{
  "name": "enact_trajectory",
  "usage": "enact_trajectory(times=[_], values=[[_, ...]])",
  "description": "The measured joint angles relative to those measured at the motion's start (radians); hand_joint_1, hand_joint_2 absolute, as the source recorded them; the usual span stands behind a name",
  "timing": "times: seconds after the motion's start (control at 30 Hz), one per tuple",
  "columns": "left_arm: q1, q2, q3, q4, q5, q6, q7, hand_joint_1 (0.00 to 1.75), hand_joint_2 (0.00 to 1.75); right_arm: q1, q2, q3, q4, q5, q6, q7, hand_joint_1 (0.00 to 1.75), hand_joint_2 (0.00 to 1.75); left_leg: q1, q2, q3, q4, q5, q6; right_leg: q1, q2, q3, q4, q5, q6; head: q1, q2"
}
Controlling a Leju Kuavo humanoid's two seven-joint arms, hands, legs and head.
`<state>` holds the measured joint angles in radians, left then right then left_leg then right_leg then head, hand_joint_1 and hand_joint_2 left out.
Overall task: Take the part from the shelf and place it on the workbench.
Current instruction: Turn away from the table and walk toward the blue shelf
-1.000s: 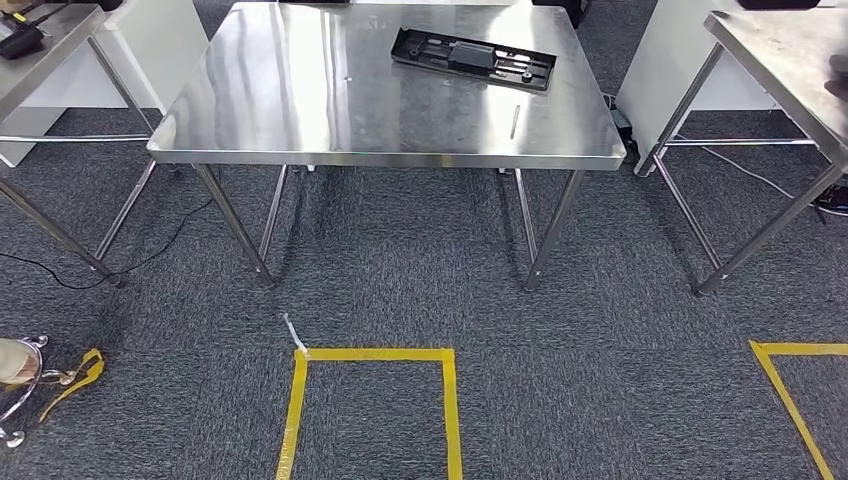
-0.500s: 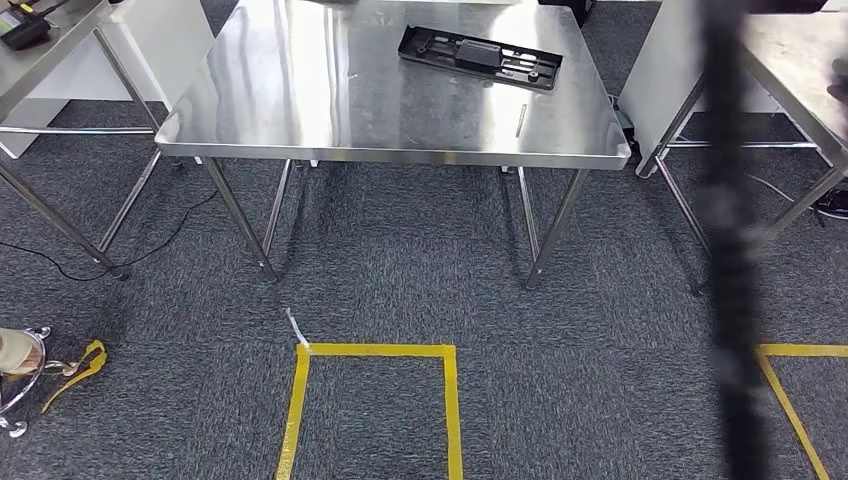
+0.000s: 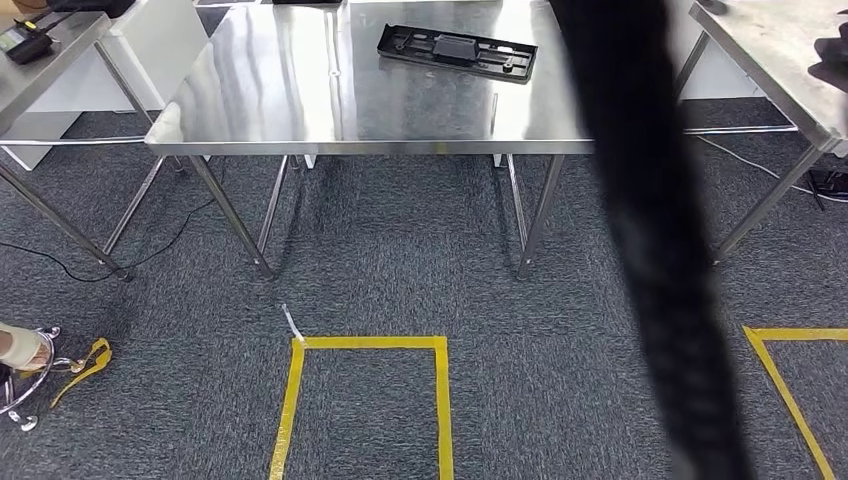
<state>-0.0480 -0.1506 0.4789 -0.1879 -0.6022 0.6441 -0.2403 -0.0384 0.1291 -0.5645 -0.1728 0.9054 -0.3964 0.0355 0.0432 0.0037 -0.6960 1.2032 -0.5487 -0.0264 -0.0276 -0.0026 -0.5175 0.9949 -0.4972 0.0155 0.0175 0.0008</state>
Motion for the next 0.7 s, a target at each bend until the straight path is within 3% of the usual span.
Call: enact_trajectory(times=[0.03, 0.07, 0.1, 0.2, 0.27, 0.37, 0.4, 0.43, 0.5, 0.57, 0.6, 0.63, 0.7], values=[[0.000, 0.000, 0.001, 0.000, 0.000, 0.000, 0.000, 0.00, 0.00, 0.000, 0.000, 0.000, 0.000, 0.000, 0.000, 0.000, 0.00, 0.00, -0.002, -0.001, -0.016, 0.060, -0.032, 0.002, 0.005, -0.001, -0.007, 0.001, 0.006, -0.003, 0.000, 0.000], [0.001, 0.001, 0.001, 0.000, 0.001, 0.000, -0.001, 0.00, 0.00, 0.001, 0.000, 0.000, 0.000, 0.001, 0.000, 0.000, 0.00, 0.00, -0.005, -0.002, -0.016, 0.090, -0.046, 0.007, 0.010, -0.002, -0.014, 0.001, 0.012, -0.005, 0.000, 0.000], [0.001, 0.001, 0.002, 0.000, 0.001, 0.000, -0.002, 0.00, 0.00, 0.001, 0.000, 0.000, 0.000, 0.001, 0.000, 0.000, 0.00, 0.00, -0.007, -0.002, 0.005, 0.080, -0.040, 0.013, 0.015, -0.003, -0.019, 0.002, 0.018, -0.005, 0.000, 0.000], [0.000, 0.003, 0.002, 0.000, 0.002, 0.000, -0.006, 0.00, 0.00, 0.001, 0.001, 0.000, 0.000, 0.001, 0.000, -0.001, 0.00, 0.00, -0.019, -0.002, 0.143, -0.116, 0.023, 0.039, 0.024, -0.002, -0.027, 0.005, 0.027, 0.001, 0.000, 0.000], [-0.002, 0.004, 0.003, 0.000, 0.002, 0.001, -0.009, 0.00, 0.00, -0.001, 0.003, 0.000, 0.000, 0.001, 0.000, -0.002, 0.00, 0.00, -0.029, -0.001, 0.186, -0.191, 0.035, 0.049, 0.028, -0.004, -0.031, 0.007, 0.032, 0.010, 0.001, 0.000], [-0.001, 0.003, 0.004, 0.000, 0.004, 0.001, -0.014, 0.00, 0.00, -0.003, 0.003, 0.000, 0.000, 0.001, 0.000, -0.003, 0.00, 0.00, -0.035, 0.001, 0.177, -0.202, 0.050, 0.062, 0.026, -0.005, -0.041, 0.010, 0.039, 0.028, 0.001, 0.000], [-0.002, 0.003, 0.004, 0.001, 0.005, 0.001, -0.014, 0.00, 0.00, -0.002, 0.003, 0.000, 0.000, 0.000, 0.000, -0.004, 0.00, 0.00, -0.034, 0.003, 0.172, -0.206, 0.060, 0.070, 0.025, -0.005, -0.051, 0.024, 0.028, 0.031, 0.001, 0.000], [-0.003, 0.002, 0.005, 0.001, 0.005, 0.001, -0.015, 0.00, 0.00, -0.002, 0.002, 0.000, 0.000, -0.001, 0.000, -0.004, 0.00, 0.00, -0.032, 0.005, 0.164, -0.210, 0.069, 0.076, 0.025, -0.003, -0.068, 0.058, 0.004, 0.030, 0.004, 0.000], [-0.003, 0.001, 0.005, 0.001, 0.005, 0.002, -0.016, 0.00, 0.00, -0.001, 0.002, 0.000, 0.000, -0.002, -0.001, -0.006, 0.00, 0.00, -0.032, 0.007, 0.144, -0.211, 0.085, 0.083, 0.023, -0.001, -0.118, 0.181, -0.069, 0.025, 0.009, 0.000], [-0.003, 0.000, 0.005, 0.001, 0.004, 0.002, -0.016, 0.00, 0.00, 0.000, 0.002, 0.000, 0.000, -0.003, -0.001, -0.006, 0.00, 0.00, -0.034, 0.009, 0.123, -0.210, 0.100, 0.082, 0.020, -0.001, -0.145, 0.281, -0.116, 0.030, 0.011, 0.000], [-0.002, 0.000, 0.005, 0.001, 0.004, 0.002, -0.016, 0.00, 0.00, 0.001, 0.001, 0.000, 0.000, -0.004, -0.001, -0.006, 0.00, 0.00, -0.034, 0.010, 0.115, -0.210, 0.107, 0.081, 0.018, -0.001, -0.131, 0.278, -0.117, 0.037, 0.011, 0.000], [-0.002, -0.001, 0.005, 0.001, 0.003, 0.003, -0.016, 0.00, 0.00, 0.001, 0.001, 0.000, 0.000, -0.004, -0.001, -0.006, 0.00, 0.00, -0.034, 0.010, 0.108, -0.209, 0.113, 0.079, 0.016, -0.001, -0.094, 0.229, -0.104, 0.046, 0.011, 0.000], [-0.003, -0.002, 0.005, 0.001, 0.001, 0.004, -0.016, 0.00, 0.00, -0.002, 0.000, 0.000, 0.000, -0.005, -0.001, -0.006, 0.00, 0.00, -0.035, 0.010, 0.098, -0.208, 0.126, 0.071, 0.014, -0.001, 0.009, 0.069, -0.065, 0.056, 0.011, 0.000]])
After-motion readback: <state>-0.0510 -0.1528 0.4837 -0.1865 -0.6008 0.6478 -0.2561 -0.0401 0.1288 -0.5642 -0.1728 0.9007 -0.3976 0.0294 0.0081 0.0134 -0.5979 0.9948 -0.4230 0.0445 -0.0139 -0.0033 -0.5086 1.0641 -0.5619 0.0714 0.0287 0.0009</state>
